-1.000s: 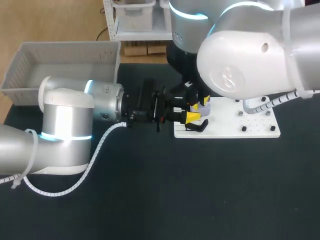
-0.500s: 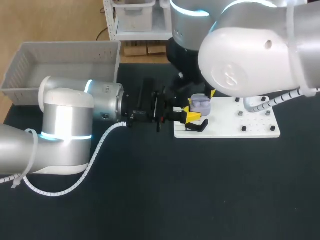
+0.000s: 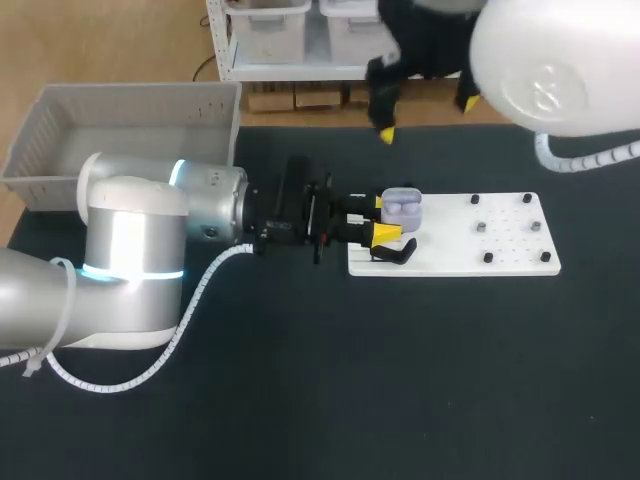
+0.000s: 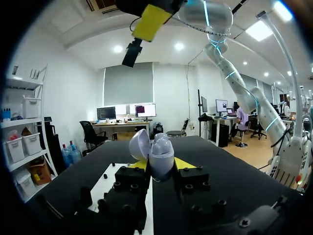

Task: Pick up each earbud case from the left stands, insert the matching earbuds, close the lid, and place the case in the box.

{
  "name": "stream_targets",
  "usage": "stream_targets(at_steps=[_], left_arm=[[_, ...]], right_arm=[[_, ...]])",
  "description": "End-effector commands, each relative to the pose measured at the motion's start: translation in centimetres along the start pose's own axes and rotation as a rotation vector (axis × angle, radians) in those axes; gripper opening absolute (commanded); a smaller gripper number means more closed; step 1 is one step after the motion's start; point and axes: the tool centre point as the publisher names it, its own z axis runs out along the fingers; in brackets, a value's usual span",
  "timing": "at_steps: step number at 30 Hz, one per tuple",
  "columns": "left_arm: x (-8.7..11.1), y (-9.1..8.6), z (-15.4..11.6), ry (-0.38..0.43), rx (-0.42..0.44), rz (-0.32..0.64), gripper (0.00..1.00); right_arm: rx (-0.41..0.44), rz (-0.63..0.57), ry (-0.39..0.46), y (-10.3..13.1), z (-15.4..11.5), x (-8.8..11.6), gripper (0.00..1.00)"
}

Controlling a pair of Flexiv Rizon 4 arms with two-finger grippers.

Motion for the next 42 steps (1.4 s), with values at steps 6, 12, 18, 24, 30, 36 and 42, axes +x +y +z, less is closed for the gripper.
stream_targets(at_steps=[6, 12, 18, 24, 30, 36, 42], left_arm=[[0.1, -0.1, 0.0, -0.002, -0.006, 0.003, 0.00], [0.1, -0.1, 0.0, -0.002, -0.006, 0.003, 0.00], [0.1, -0.1, 0.0, -0.002, -0.006, 0.003, 0.00], [0.1, -0.1, 0.0, -0.002, -0.006, 0.003, 0.00], [0.1, -0.1, 0.0, -0.002, -0.006, 0.003, 0.00], [0.1, -0.1, 0.0, -0.002, -0.006, 0.003, 0.00], [0.1, -0.1, 0.0, -0.002, -0.006, 0.003, 0.00]], right_arm=[[0.049, 0.105, 0.001, -3.0, 4.0, -1.5, 1.00], [0.024, 0.114, 0.067, -3.3, 7.0, -1.3, 1.00], [0.006, 0.109, 0.085, -2.9, 8.2, -0.9, 1.00], [-0.002, 0.105, 0.114, -2.5, 9.4, -0.2, 1.00], [-0.010, 0.093, 0.150, -1.9, 10.4, 0.7, 1.00], [-0.023, 0.073, 0.175, -1.6, 11.1, 1.4, 1.00], [-0.030, 0.054, 0.189, -1.2, 10.5, 2.4, 1.00]])
